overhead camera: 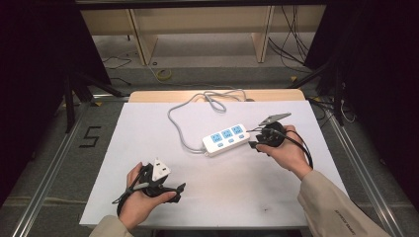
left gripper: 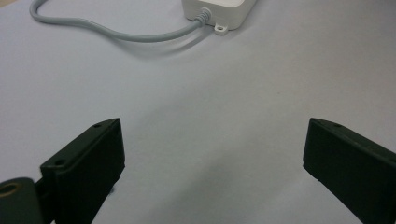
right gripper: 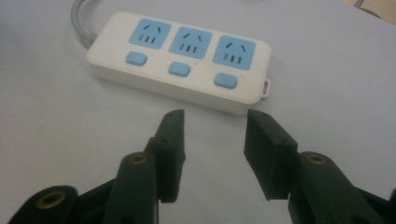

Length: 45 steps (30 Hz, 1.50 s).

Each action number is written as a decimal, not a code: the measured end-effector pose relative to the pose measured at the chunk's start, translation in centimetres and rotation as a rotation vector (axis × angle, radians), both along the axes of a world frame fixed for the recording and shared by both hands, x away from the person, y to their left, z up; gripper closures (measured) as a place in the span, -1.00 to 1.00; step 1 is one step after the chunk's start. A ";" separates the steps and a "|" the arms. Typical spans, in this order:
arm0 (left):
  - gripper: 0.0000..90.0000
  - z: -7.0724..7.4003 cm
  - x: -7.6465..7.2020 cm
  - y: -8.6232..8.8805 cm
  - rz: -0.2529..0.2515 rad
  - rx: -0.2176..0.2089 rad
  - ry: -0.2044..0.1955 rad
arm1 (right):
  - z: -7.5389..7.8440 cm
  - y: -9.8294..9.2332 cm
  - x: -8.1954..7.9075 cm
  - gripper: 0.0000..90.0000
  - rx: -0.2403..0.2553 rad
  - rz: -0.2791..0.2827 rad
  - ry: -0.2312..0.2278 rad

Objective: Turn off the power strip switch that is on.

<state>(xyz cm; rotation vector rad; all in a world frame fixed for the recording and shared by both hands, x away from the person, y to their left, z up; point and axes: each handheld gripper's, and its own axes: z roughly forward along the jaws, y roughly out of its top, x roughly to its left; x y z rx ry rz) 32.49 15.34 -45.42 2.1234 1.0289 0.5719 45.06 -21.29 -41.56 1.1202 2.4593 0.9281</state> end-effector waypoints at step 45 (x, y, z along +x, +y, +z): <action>-0.87 0.1 -0.1 0.2 0.002 -0.020 0.012 | -1.9 -6.3 -9.7 -0.23 0.133 -0.013 -0.069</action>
